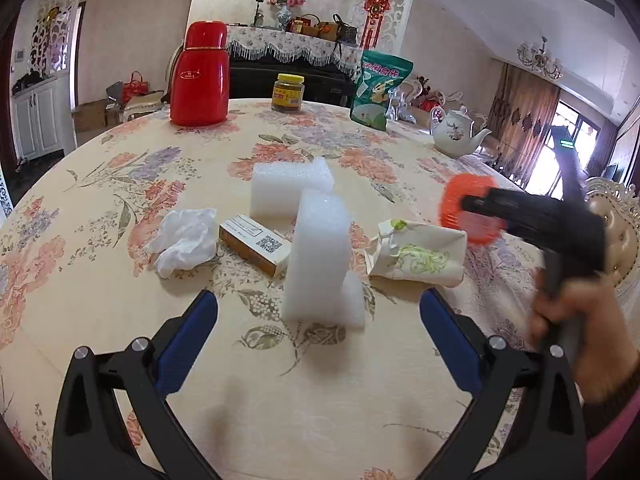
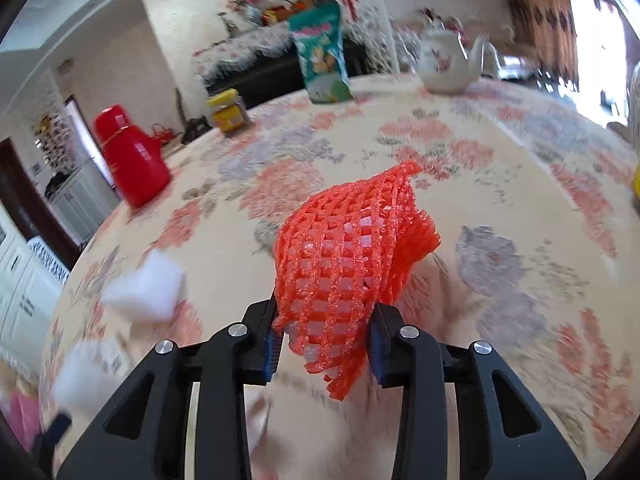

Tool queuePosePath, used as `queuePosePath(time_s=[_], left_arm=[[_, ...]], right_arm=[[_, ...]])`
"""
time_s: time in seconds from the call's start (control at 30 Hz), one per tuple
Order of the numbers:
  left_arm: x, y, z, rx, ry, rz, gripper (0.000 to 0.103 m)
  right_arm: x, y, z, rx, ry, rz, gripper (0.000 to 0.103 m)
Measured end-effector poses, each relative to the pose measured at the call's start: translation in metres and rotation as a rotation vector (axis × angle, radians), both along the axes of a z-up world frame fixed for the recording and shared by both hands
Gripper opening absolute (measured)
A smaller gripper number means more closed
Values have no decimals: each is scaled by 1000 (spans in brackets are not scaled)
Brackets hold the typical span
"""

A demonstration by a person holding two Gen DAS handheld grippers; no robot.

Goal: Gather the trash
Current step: 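Grasp the orange foam net with the right tool while the left tool grasps a white foam block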

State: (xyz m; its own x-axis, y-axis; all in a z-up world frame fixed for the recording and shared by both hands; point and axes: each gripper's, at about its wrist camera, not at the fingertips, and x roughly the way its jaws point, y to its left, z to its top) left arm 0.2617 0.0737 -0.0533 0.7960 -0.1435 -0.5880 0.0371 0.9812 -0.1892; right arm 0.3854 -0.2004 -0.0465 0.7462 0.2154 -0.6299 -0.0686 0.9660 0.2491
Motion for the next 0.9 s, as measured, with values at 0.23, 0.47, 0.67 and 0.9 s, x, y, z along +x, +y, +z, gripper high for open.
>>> queuePosePath(time_s=[0.23, 0.47, 0.67, 0.9], left_arm=[[0, -5, 1, 28, 1, -1, 98], [2, -6, -1, 30, 14, -4, 98], [4, 3, -4, 3, 37, 38, 98], [6, 8, -6, -25, 46, 76, 97]], right_arm=[[-96, 5, 16, -35, -69, 95, 34], [-138, 5, 10, -19, -143, 66, 34], [-133, 3, -1, -24, -139, 69, 34], [-139, 3, 7, -49, -186, 64, 34]])
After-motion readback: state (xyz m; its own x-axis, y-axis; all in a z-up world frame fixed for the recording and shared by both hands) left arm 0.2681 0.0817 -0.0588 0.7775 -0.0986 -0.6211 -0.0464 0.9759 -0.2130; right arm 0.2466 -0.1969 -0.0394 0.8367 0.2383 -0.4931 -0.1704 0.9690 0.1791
